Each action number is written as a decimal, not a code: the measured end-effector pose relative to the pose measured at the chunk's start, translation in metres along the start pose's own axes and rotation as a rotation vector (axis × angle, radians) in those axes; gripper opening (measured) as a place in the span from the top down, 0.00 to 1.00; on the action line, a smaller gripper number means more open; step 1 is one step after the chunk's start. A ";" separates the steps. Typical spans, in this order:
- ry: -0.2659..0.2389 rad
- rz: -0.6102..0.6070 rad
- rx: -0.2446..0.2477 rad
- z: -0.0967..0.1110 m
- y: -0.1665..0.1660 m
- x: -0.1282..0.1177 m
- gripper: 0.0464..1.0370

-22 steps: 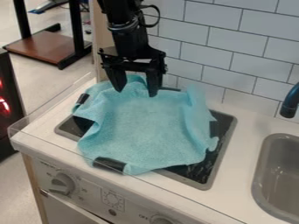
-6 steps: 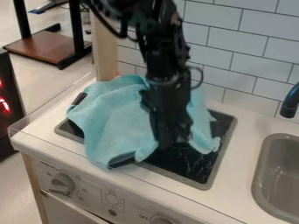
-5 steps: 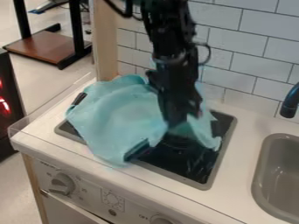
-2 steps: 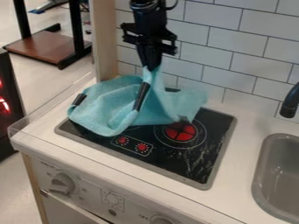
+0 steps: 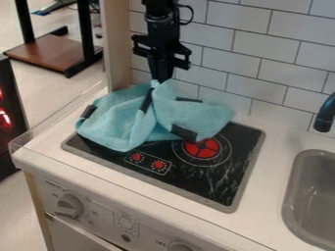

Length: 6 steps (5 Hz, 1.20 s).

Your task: Fold the cloth from bottom right to top left

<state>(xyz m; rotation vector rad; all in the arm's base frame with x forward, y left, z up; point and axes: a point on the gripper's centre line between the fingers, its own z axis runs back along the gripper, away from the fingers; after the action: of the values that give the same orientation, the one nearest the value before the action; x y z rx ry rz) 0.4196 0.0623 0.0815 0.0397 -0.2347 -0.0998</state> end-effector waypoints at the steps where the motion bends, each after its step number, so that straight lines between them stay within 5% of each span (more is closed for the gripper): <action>1: 0.016 0.000 0.046 -0.019 0.009 0.003 1.00; 3: 0.056 0.015 0.095 -0.050 0.025 0.008 0.98; 4: 0.062 0.059 0.086 -0.050 0.040 0.006 0.83; 6: 0.071 0.096 0.072 -0.046 0.042 -0.002 0.26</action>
<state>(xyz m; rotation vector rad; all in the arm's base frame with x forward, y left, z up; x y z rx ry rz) 0.4325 0.1055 0.0382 0.1030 -0.1687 0.0061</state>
